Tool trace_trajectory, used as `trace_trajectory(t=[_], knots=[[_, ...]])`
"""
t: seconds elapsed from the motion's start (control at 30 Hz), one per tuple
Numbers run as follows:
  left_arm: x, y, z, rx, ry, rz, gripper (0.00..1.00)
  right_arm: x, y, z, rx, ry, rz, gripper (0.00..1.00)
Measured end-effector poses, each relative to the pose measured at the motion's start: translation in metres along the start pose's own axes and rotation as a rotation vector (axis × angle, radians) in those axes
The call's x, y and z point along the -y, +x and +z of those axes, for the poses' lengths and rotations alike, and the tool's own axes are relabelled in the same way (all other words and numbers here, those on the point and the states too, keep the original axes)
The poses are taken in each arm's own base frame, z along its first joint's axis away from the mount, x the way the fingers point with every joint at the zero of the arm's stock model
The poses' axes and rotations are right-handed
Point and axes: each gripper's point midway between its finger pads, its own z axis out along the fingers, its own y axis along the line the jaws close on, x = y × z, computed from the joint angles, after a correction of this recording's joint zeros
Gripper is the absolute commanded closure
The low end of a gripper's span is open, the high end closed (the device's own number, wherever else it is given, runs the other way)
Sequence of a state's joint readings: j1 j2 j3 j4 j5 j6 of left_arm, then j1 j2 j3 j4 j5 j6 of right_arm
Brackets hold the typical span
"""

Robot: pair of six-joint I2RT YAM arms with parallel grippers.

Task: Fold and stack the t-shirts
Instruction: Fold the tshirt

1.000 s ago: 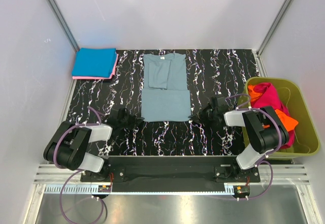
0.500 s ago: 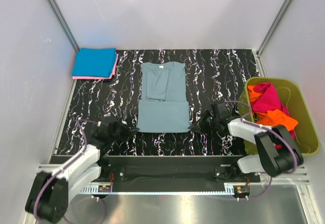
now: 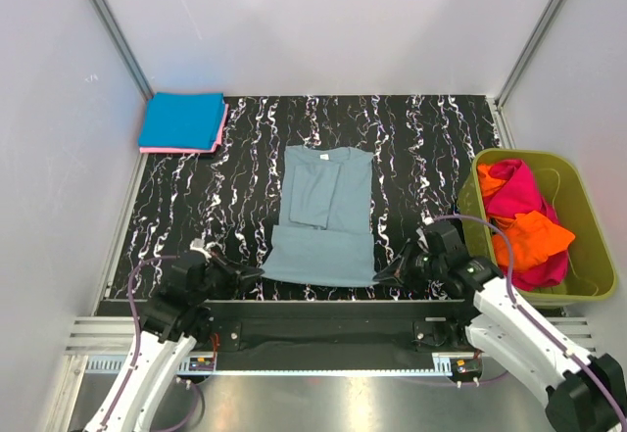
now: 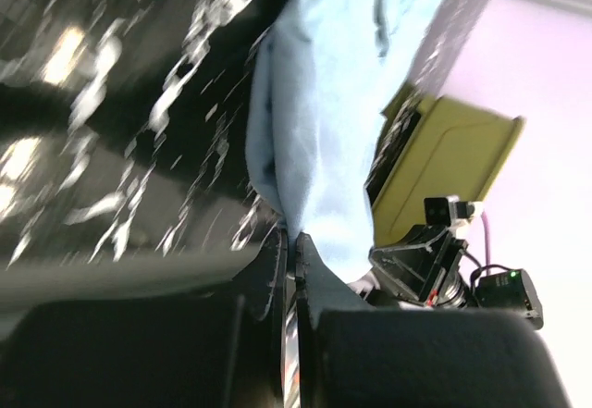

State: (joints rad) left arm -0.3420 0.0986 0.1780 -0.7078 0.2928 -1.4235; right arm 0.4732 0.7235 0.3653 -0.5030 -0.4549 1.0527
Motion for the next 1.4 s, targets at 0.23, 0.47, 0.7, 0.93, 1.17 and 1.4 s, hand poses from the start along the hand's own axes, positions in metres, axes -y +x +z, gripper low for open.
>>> trace_trajectory(t=[0.23,0.47,0.7,0.93,1.17,1.4], knots=[[-0.011,0.017,-0.025,-0.06,-0.073,-0.023,1.0,0.009,0.022,-0.016,-0.05,0.01,0.029,1.0],[0.001,0.019,-0.039,-0.067,-0.123,0.005,1.0,0.002,0.023,-0.023,-0.071,0.053,0.064,1.0],[0.075,-0.014,-0.03,0.012,-0.184,0.17,1.0,-0.058,-0.023,-0.022,-0.016,0.11,0.015,1.0],[0.142,-0.055,0.024,0.049,-0.198,0.283,1.0,-0.087,-0.108,-0.002,0.027,0.141,0.05,1.0],[0.201,-0.105,0.073,0.077,-0.168,0.338,1.0,-0.107,-0.163,0.012,0.003,0.094,0.054,1.0],[0.222,-0.135,0.112,0.044,-0.148,0.337,1.0,-0.12,-0.199,0.022,-0.02,0.047,0.069,1.0]])
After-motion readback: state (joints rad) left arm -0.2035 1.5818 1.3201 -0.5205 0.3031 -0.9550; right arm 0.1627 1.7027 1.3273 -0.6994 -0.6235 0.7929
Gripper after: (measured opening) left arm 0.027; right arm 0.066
